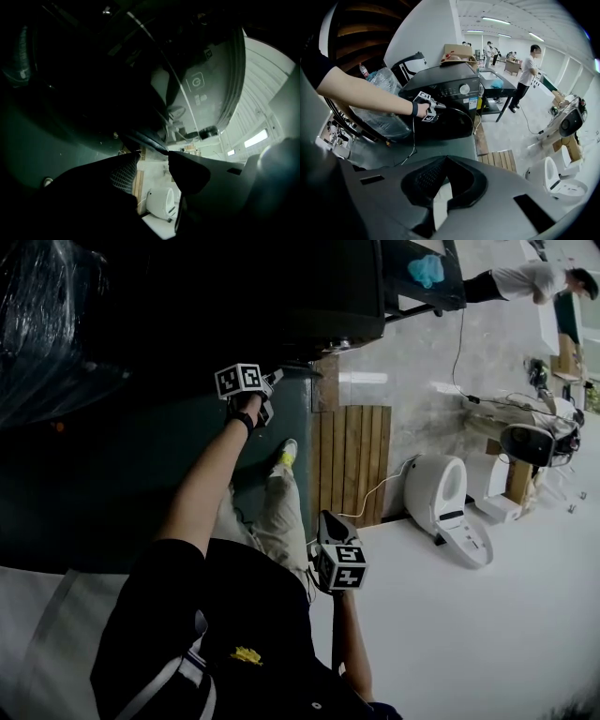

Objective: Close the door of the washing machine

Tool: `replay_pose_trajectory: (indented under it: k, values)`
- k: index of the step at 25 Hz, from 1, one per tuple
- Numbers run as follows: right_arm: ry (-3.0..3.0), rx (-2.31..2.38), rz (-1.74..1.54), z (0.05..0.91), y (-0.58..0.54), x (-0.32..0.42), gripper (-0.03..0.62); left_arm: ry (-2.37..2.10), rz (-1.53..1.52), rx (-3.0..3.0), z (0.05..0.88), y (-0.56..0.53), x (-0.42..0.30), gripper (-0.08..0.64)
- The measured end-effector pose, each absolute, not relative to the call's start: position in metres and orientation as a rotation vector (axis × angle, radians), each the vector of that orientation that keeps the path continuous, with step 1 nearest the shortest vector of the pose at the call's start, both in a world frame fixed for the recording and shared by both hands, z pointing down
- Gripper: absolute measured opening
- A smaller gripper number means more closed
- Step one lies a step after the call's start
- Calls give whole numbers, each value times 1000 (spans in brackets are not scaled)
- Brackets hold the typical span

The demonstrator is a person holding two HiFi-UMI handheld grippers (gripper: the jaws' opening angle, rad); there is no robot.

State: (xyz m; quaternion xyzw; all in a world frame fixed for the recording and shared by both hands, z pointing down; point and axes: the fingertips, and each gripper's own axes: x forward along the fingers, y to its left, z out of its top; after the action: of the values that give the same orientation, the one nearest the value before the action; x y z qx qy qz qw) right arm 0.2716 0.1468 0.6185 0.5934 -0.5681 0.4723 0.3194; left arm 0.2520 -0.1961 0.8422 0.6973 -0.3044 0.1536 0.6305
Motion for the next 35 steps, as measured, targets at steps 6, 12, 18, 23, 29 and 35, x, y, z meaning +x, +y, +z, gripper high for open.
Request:
replay_pose_trajectory:
  k: [6,12,18,23,29,35]
  values:
    - [-1494,1567,1234,618,142,276,26,-755,295,1622,837,-220,256,211]
    - [-1551,1620,1215,614,119,271,26,-728,282,1786,805,-208,239,68]
    - [-1709,1662,1093,585,70,254,26,-757,209,1855,744,-178,188,36]
    - [-1838,1714,931,547,26,224,25,-742,155,2003,673,-154,132,32]
    - [-1928,1801,732,509,-10,204,25,-738,174,2291,589,-123,93,31]
    - [-1987,1815,640,484,-27,170,25,-812,302,2507,527,-79,67,31]
